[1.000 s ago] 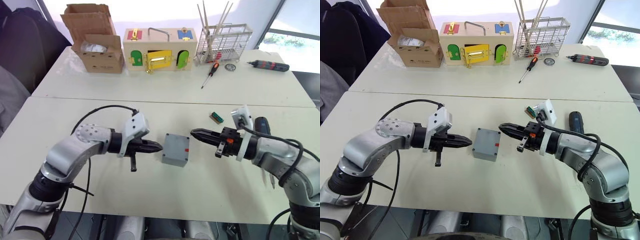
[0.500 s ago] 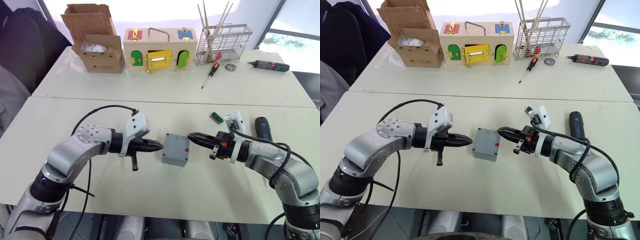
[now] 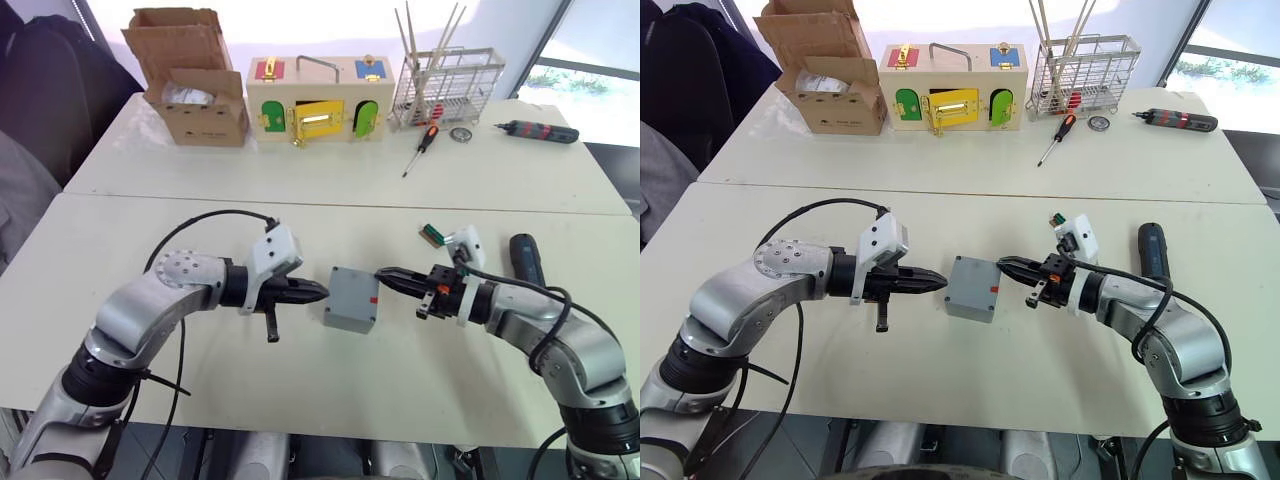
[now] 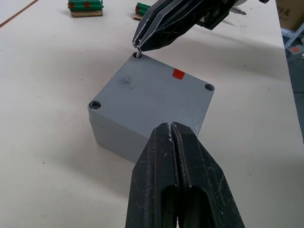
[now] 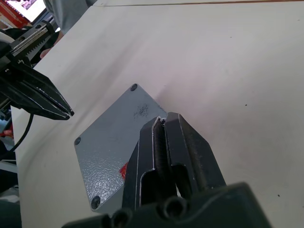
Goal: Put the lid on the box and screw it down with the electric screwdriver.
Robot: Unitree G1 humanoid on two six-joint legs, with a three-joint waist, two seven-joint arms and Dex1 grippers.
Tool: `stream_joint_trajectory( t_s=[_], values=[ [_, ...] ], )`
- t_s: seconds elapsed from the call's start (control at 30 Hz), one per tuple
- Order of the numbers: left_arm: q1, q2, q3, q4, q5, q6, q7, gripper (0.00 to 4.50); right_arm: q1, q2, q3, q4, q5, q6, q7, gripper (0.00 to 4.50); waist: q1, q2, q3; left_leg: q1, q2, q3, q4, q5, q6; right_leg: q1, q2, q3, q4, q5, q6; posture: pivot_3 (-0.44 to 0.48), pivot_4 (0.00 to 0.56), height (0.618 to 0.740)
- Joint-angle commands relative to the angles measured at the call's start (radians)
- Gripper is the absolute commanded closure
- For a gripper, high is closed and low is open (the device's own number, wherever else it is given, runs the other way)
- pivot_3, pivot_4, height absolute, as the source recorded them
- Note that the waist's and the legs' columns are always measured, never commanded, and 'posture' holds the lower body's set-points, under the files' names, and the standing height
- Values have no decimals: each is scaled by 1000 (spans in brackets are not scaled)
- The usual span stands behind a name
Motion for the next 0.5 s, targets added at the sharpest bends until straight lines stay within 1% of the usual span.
stream_joint_trajectory(
  t_s=[0.03, 0.2, 0.23, 0.3, 0.4, 0.43, 0.47, 0.5],
  values=[
    [1, -1, 6, -26, -8, -9, 4, 4500, -12, 9, 5, 3, -15, -30, 6, 4396, 0, 0, 0, 0, 0, 0, 0, 0, 0, 0, 0, 0, 0, 0, 0, 0, 150, 735],
    [-2, -6, 4, -22, -5, -9, 8, 4500, -23, 3, 12, 14, -25, -38, 12, 4396, 0, 0, 0, 0, 0, 0, 0, 0, 0, 0, 0, 0, 0, 0, 0, 0, 150, 735],
    [-3, -8, 4, -22, -4, -10, 9, 4500, -26, 2, 10, 15, -24, -37, 14, 4157, 0, 0, 0, 0, 0, 0, 0, 0, 0, 0, 0, 0, 0, 0, 0, 0, 150, 735],
    [-4, -10, 3, -20, -4, -11, 10, 4500, -31, -2, 6, 15, -25, -36, 18, 3592, 0, 0, 0, 0, 0, 0, 0, 0, 0, 0, 0, 0, 0, 0, 0, 0, 150, 735],
    [-5, -12, 3, -18, -3, -14, 10, 4500, -39, -15, -12, 3, -16, -23, 23, 2032, 0, 0, 0, 0, 0, 0, 0, 0, 0, 0, 0, 0, 0, 0, 0, 0, 150, 735],
    [-6, -14, 3, -17, -3, -16, 10, 4500, -43, -23, -24, -3, -9, -15, 24, 1600, 0, 0, 0, 0, 0, 0, 0, 0, 0, 0, 0, 0, 0, 0, 0, 0, 150, 735],
    [-7, -15, 4, -15, -3, -17, 10, 4500, -47, -29, -36, -9, -3, -8, 23, 1054, 1, 0, 0, 0, 0, 0, 0, 0, 0, 0, 0, 0, 0, 0, 0, 0, 150, 735],
    [-9, -18, 5, -13, -4, -19, 10, 4500, -50, -37, -48, -16, 6, 1, 24, 651, 1, 0, 0, 0, 0, 0, 0, 0, 0, 0, 0, 0, 0, 0, 0, 0, 150, 735]
  ],
)
